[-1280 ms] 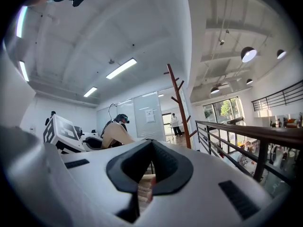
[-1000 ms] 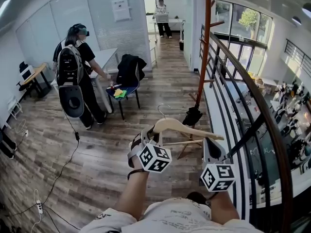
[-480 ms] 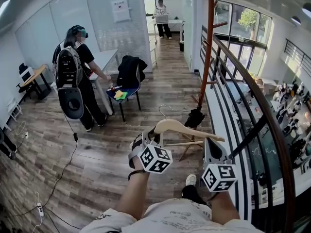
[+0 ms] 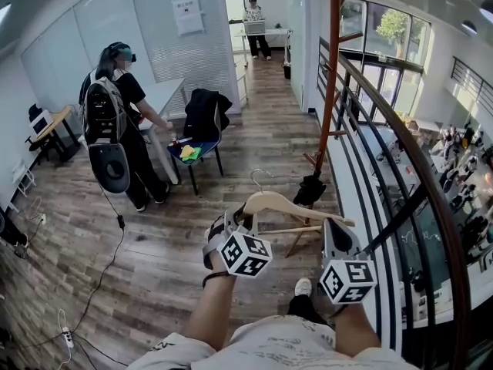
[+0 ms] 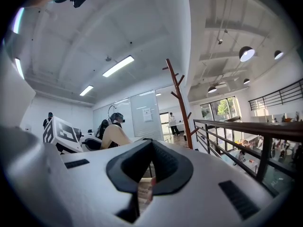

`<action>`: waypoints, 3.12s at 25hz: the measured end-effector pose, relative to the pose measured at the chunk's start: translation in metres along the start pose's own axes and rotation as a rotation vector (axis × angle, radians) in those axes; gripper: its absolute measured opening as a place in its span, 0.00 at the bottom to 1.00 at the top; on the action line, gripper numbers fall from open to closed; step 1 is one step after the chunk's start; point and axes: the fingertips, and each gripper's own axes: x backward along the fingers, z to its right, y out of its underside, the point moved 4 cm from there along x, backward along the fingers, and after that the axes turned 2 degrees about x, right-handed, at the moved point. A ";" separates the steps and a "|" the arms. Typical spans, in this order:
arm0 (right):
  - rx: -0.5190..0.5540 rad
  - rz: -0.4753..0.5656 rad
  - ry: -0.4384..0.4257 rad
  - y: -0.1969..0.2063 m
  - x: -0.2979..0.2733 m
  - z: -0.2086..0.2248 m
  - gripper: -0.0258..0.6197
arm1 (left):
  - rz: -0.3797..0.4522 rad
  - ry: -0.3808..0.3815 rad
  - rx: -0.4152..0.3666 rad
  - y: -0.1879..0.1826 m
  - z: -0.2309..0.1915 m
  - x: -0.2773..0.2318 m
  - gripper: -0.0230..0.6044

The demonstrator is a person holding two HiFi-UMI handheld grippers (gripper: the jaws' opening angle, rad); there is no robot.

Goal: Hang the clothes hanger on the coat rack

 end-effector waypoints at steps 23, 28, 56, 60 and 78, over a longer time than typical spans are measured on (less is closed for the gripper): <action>-0.020 0.012 0.013 -0.013 -0.079 0.063 0.04 | 0.027 0.036 -0.028 -0.053 -0.008 -0.094 0.18; -0.018 0.010 0.026 -0.020 -0.096 0.085 0.04 | 0.031 0.038 -0.039 -0.073 -0.012 -0.118 0.18; -0.026 0.023 -0.121 -0.060 -0.218 0.209 0.04 | 0.103 0.001 -0.111 -0.237 -0.026 -0.261 0.18; -0.013 0.014 -0.168 -0.063 -0.242 0.225 0.04 | 0.123 -0.009 -0.116 -0.266 -0.032 -0.285 0.18; -0.005 0.027 -0.187 -0.072 -0.280 0.223 0.04 | 0.193 -0.016 -0.138 -0.304 -0.075 -0.309 0.18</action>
